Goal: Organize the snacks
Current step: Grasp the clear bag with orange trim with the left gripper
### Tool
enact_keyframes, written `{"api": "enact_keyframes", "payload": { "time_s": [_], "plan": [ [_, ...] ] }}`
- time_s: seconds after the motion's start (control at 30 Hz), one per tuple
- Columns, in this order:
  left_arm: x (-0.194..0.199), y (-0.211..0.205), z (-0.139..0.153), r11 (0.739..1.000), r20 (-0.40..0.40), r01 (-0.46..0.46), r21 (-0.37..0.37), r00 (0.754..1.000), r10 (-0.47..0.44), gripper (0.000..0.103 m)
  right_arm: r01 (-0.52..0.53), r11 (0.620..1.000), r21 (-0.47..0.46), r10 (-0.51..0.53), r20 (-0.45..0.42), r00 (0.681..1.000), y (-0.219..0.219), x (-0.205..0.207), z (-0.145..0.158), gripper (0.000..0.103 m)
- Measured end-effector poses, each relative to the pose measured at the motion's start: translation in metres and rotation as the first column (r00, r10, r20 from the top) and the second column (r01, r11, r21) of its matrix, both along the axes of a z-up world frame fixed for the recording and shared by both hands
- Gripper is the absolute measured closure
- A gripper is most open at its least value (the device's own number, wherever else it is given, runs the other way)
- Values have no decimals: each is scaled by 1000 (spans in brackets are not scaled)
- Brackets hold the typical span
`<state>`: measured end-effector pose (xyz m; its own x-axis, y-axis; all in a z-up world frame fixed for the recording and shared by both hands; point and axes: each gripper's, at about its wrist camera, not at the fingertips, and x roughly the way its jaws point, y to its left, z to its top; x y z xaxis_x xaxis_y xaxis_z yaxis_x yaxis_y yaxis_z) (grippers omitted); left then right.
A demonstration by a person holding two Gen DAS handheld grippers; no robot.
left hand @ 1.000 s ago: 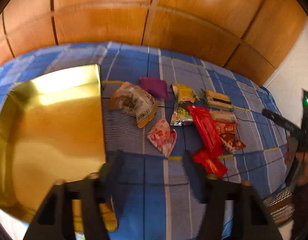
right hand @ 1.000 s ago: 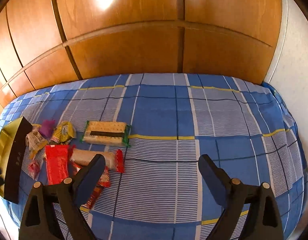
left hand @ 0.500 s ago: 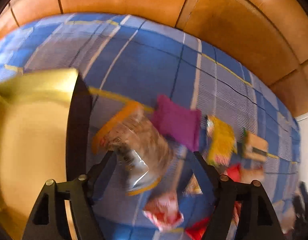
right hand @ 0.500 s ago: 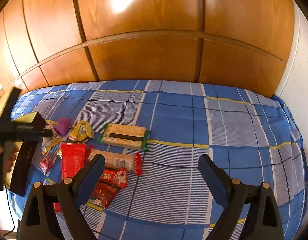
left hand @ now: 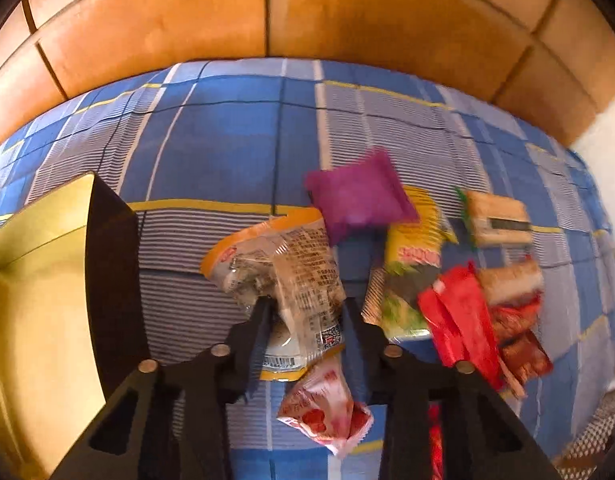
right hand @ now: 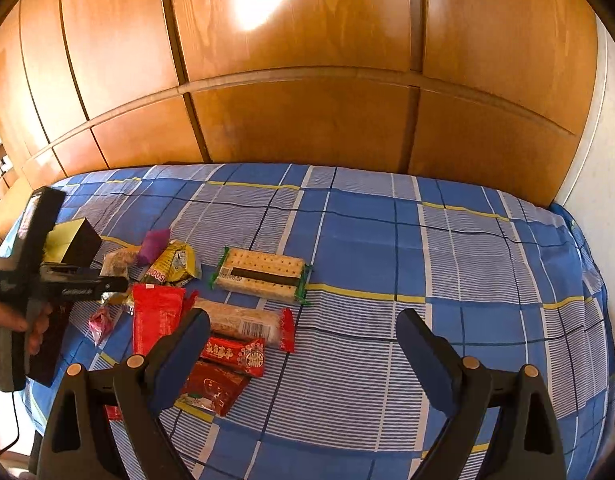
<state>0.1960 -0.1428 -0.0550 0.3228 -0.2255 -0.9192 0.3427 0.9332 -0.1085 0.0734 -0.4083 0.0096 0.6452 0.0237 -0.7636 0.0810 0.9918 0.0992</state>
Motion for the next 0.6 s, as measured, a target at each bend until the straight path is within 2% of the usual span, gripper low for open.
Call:
{"api": "enact_keyframes", "payload": {
  "time_s": [0.17, 0.27, 0.33, 0.37, 0.4, 0.5, 0.53, 0.57, 0.6],
  "plan": [
    [-18, 10, 3, 998, 19, 55, -37, 998, -54, 78, -14, 1000, -16, 13, -27, 1000, 4, 2, -6, 12],
    [-28, 1, 0, 994, 35, 108, 0, 993, -108, 74, -16, 999, -36, 15, -44, 999, 6, 2, -11, 12],
    [-20, -10, -6, 996, 8, 91, 18, 996, -91, 52, -15, 999, -37, 13, -52, 999, 6, 3, -13, 12],
    [-17, -11, -7, 997, 1, 75, 31, 997, -75, 35, -13, 999, -37, 11, -55, 998, 5, 3, -13, 12],
    [-14, -12, -7, 998, 15, 53, 46, 998, -54, 29, -12, 999, -38, 9, -57, 998, 5, 3, -14, 12],
    [-6, -18, -13, 997, 8, 39, 63, 999, -40, 30, -9, 999, -34, 7, -62, 998, 4, 4, -14, 12],
    [-5, -18, -16, 997, -1, 38, 64, 999, -38, 33, -10, 999, -34, 8, -62, 998, 4, 5, -15, 12],
    [-2, -19, -21, 997, -18, 39, 61, 999, -38, 45, -13, 999, -35, 11, -64, 998, 4, 5, -15, 12],
    [-2, -20, -24, 997, -14, 38, 65, 999, -38, 49, -18, 999, -36, 15, -65, 998, 5, 6, -15, 12]
  ]
}}
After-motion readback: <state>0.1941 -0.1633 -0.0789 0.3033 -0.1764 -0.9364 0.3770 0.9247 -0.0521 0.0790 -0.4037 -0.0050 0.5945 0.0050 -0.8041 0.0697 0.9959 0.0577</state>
